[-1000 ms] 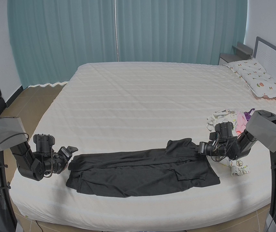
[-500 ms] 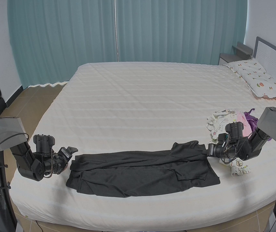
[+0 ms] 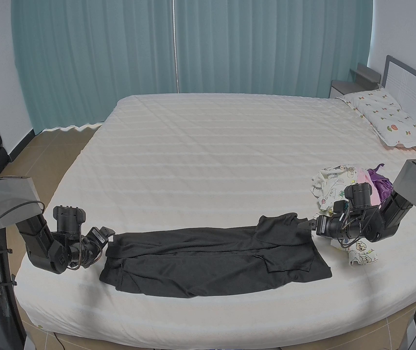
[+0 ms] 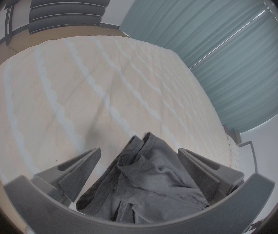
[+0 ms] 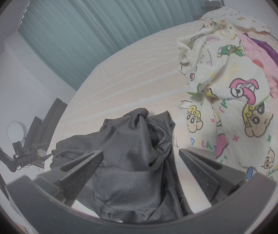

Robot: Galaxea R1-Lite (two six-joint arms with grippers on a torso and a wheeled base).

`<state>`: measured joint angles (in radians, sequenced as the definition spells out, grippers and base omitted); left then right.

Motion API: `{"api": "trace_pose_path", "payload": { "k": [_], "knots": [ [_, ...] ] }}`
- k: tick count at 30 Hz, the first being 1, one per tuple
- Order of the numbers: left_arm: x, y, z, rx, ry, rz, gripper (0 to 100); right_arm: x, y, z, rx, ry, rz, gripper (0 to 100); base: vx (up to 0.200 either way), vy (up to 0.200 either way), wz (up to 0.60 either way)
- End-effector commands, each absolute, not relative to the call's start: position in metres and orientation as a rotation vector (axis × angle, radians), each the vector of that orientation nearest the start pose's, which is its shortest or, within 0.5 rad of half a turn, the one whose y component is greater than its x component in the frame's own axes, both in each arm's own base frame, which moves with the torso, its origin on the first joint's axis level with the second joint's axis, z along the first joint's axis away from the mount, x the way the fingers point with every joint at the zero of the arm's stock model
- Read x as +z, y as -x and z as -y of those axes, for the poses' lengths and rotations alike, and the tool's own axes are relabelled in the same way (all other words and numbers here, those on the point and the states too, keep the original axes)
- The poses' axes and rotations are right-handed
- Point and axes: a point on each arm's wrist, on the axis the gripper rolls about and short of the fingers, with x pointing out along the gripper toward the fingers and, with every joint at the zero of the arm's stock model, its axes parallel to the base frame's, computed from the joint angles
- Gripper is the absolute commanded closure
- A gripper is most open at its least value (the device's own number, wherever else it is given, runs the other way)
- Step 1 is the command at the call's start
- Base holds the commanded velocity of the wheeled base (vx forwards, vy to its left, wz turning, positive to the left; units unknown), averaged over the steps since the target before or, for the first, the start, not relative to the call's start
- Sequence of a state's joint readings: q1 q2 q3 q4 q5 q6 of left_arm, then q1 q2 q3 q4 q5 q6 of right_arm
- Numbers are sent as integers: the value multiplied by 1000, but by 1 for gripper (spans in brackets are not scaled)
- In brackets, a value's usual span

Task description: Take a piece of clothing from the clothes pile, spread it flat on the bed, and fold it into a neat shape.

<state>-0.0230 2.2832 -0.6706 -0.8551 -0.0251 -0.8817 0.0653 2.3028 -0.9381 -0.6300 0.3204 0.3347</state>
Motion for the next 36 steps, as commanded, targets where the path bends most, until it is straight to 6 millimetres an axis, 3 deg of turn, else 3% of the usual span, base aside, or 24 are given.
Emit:
{"api": "trace_pose_path", "payload": {
  "k": [1,6,12,13,25,36],
  "knots": [
    [-21,-342,20,296,814,-739,0,14,-375,-39,227,-473,-785,0,0,0,0],
    [-22,-346,28,290,803,-733,0,21,-368,-46,122,-604,-790,0,0,0,0],
    [-27,-352,32,310,784,-723,0,23,-364,-45,71,-625,-784,0,0,0,0],
    [-28,-352,34,309,783,-724,100,25,-363,-45,72,-627,-783,0,0,0,0],
    [-26,-353,31,337,778,-717,100,15,-356,-73,-28,-684,-817,0,0,0,0],
    [0,-356,25,357,821,-616,100,2,-359,-81,-107,-726,-857,0,0,0,0]
  ]
}}
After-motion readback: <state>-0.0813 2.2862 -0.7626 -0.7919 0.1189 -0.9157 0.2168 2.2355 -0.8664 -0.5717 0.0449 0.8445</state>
